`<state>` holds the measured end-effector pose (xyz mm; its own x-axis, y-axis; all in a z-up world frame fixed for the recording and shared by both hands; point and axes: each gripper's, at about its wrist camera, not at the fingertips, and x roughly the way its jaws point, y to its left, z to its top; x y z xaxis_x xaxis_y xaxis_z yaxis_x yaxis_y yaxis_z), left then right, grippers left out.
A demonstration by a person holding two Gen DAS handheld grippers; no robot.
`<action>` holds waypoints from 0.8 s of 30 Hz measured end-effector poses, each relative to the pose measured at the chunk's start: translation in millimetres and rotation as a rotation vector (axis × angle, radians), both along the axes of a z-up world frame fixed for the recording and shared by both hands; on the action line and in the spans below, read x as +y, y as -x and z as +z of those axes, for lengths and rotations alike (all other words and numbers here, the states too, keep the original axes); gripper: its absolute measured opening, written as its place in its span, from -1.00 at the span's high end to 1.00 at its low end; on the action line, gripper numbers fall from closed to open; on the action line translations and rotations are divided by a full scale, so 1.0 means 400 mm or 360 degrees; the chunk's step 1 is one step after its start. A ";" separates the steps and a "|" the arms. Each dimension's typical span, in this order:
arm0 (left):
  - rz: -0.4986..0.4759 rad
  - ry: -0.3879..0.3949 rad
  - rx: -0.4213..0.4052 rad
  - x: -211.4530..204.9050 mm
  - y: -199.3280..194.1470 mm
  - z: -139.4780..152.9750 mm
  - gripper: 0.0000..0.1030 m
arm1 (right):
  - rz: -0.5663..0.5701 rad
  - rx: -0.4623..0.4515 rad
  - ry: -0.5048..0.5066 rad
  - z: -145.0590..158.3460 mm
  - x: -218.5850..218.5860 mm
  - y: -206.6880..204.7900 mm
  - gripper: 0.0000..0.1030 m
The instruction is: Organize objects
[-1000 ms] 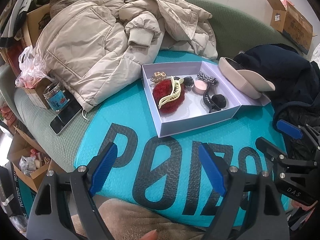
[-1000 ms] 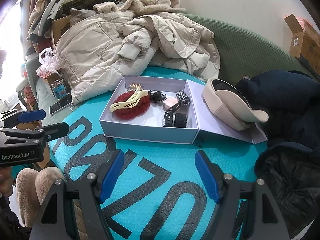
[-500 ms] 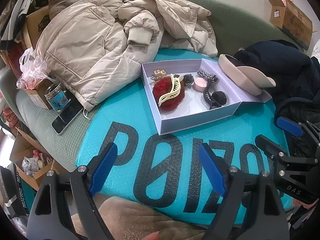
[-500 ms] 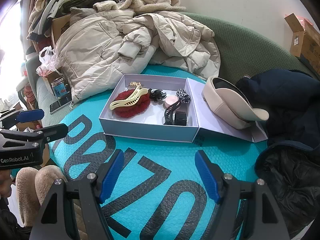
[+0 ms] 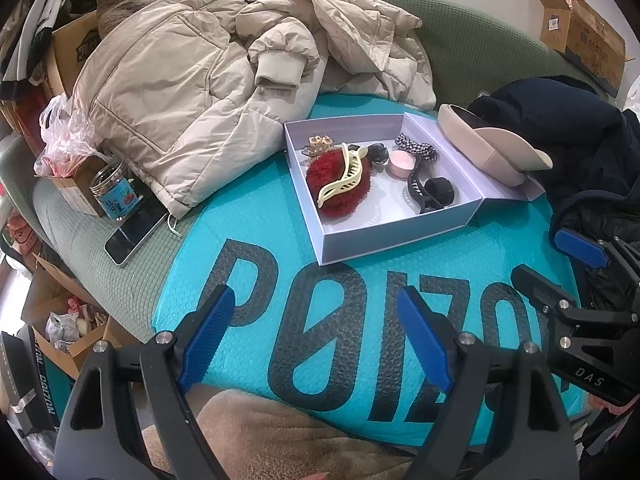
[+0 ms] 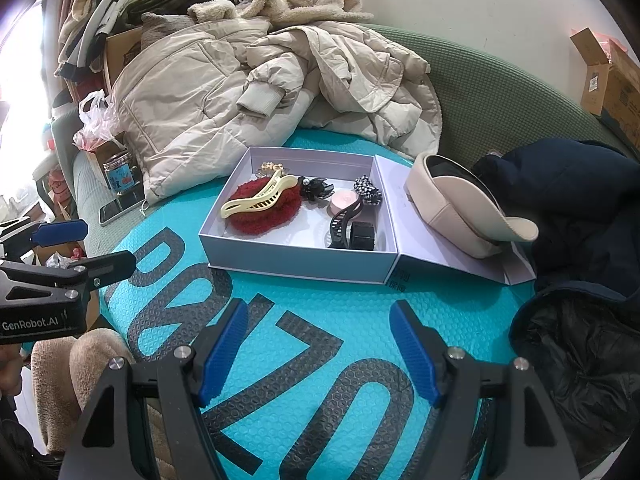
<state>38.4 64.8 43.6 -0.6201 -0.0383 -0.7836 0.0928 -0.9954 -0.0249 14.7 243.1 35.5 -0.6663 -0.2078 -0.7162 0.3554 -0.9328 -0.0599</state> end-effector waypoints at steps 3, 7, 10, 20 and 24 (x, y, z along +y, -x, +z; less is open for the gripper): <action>0.0001 0.0001 -0.0005 0.000 -0.002 -0.002 -0.60 | -0.0001 -0.0001 0.0000 -0.001 0.000 0.000 -0.43; -0.0003 0.0006 -0.0002 -0.001 -0.004 -0.002 -0.60 | 0.0000 0.0000 -0.0001 0.000 0.000 0.000 -0.43; -0.0008 0.0007 0.0001 -0.002 -0.007 -0.002 -0.60 | 0.0001 0.0000 0.0000 0.000 0.000 0.000 -0.43; -0.0008 0.0019 -0.0004 0.000 -0.009 0.000 -0.60 | 0.0003 -0.0001 0.0000 -0.002 0.000 -0.001 -0.43; -0.0001 0.0035 0.0001 0.001 -0.013 0.001 -0.60 | 0.0000 -0.0005 0.0001 -0.004 0.001 -0.003 -0.43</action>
